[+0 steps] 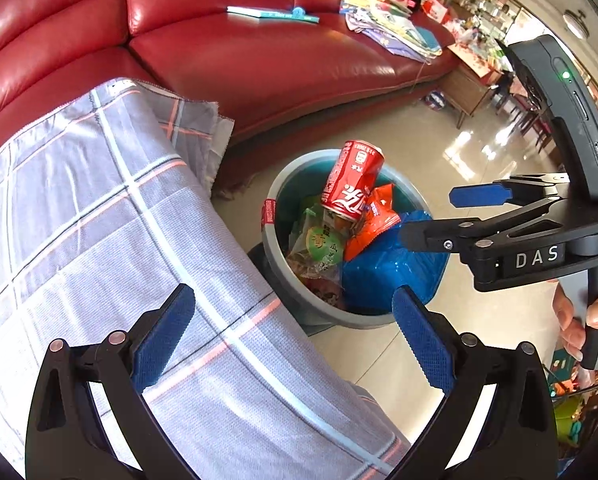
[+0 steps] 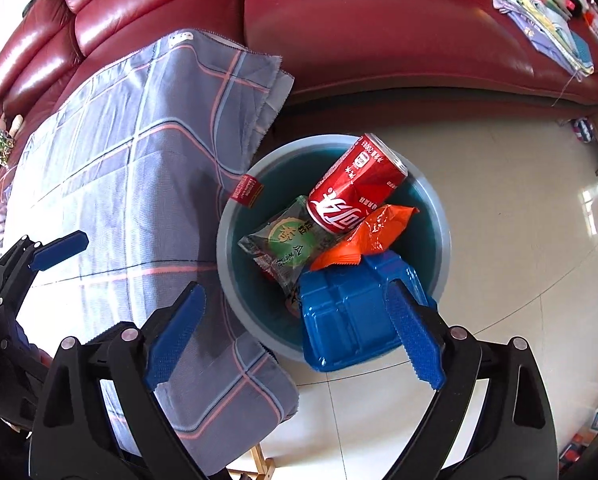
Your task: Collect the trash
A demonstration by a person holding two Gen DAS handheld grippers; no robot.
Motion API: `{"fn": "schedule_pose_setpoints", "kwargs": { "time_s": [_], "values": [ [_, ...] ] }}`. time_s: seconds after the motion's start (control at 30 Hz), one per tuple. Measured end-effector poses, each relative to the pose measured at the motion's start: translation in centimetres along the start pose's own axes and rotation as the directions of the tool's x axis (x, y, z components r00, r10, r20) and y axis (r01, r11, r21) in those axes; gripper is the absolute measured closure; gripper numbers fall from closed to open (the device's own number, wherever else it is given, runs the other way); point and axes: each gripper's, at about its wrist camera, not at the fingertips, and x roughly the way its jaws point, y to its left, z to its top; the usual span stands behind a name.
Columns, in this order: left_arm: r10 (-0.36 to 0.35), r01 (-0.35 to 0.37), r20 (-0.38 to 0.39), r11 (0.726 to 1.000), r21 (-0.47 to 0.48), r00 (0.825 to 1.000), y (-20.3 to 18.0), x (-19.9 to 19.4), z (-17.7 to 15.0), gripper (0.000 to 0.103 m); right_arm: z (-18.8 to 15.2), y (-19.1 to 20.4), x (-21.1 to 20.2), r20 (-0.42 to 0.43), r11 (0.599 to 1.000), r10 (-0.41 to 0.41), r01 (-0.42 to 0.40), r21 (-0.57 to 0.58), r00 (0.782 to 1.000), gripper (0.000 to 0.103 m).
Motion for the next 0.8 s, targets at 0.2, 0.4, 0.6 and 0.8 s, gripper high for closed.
{"fn": "schedule_pose_setpoints", "kwargs": {
  "time_s": [0.2,0.4,0.6,0.8],
  "values": [
    [0.023,-0.023,0.023,1.000,0.002,0.999,-0.2,-2.7,-1.4,0.004,-1.6,0.9,-2.8,0.039,1.000,-0.010,0.010,-0.010,0.999,0.009],
    [0.059,-0.059,0.049,0.998,-0.004,0.997,-0.3,-5.5,-2.8,0.004,-3.9,1.9,-5.2,0.086,0.998,-0.053,0.055,-0.032,0.995,0.007],
    [0.095,-0.094,0.066,0.995,-0.016,0.993,-0.4,-7.5,-4.1,0.004,-6.6,3.2,-7.2,0.143,0.989,-0.125,0.136,-0.065,0.982,0.007],
    [0.130,-0.128,0.078,0.991,-0.029,0.988,-0.3,-9.0,-5.6,0.004,-9.2,4.4,-8.3,0.179,0.984,-0.150,0.165,-0.070,0.972,0.007]
  ]
}}
